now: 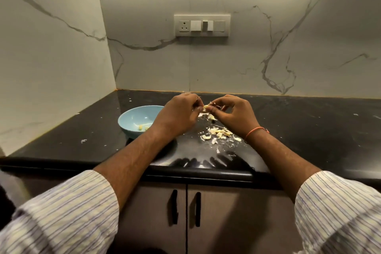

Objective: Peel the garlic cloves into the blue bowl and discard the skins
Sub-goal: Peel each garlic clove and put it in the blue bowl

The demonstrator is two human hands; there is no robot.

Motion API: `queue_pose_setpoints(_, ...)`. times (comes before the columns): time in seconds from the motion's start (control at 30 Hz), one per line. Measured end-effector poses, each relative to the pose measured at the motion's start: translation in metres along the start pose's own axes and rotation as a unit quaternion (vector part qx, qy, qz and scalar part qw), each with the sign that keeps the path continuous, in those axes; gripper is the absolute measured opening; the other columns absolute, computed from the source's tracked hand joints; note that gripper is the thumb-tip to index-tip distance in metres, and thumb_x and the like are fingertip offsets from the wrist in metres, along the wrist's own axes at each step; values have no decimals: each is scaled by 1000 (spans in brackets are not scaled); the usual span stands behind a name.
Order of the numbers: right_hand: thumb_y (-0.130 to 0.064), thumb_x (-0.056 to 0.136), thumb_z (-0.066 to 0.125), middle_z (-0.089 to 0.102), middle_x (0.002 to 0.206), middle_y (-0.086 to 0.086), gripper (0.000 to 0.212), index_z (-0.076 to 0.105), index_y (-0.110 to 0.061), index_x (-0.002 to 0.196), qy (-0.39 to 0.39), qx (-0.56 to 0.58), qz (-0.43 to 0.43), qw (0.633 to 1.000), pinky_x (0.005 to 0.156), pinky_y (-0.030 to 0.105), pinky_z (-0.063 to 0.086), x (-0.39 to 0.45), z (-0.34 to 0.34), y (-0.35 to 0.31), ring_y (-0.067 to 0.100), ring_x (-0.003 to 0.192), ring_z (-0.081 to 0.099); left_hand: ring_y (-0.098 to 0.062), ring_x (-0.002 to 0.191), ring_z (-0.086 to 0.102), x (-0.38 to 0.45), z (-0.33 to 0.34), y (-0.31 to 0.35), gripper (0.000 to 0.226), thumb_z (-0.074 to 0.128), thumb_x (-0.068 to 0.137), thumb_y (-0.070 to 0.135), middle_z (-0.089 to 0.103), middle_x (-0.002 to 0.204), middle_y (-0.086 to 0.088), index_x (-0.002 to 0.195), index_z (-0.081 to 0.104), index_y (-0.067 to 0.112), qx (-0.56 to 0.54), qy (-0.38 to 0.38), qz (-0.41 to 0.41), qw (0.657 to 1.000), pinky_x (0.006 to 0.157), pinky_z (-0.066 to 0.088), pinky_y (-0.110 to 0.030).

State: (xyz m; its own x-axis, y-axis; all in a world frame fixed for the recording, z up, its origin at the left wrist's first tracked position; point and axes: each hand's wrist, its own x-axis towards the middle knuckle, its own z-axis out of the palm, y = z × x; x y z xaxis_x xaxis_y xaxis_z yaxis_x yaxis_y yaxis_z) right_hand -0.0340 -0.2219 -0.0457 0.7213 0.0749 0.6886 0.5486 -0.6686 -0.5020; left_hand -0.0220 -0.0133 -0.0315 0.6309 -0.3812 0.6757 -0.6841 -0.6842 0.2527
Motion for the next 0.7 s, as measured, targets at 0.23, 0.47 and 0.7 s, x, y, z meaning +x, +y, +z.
queue_pose_setpoints(0.23,-39,83,86,70,85,-13,13,83,-30,91,-52,30,3,998,70,25,52,17,68,-48,3,75,63,-14,94,65,-27,-67,-47,10,67,100,29,72,103,4,105,73,23,109,-79,-77,988,87,58,-40)
queue_pose_setpoints(0.47,-34,86,86,74,97,-9,16,82,-25,99,-114,17,30,993,79,30,54,23,94,-69,7,84,61,-13,96,65,-47,-90,-67,13,69,100,26,74,109,2,110,74,20,128,-86,-130,979,86,56,-31)
queue_pose_setpoints(0.7,-34,91,80,71,83,-12,13,81,-23,98,-59,9,30,998,69,23,48,12,67,-57,2,72,60,5,72,59,-35,-69,-48,9,78,89,28,76,90,8,92,81,21,38,-16,-115,992,76,54,-24)
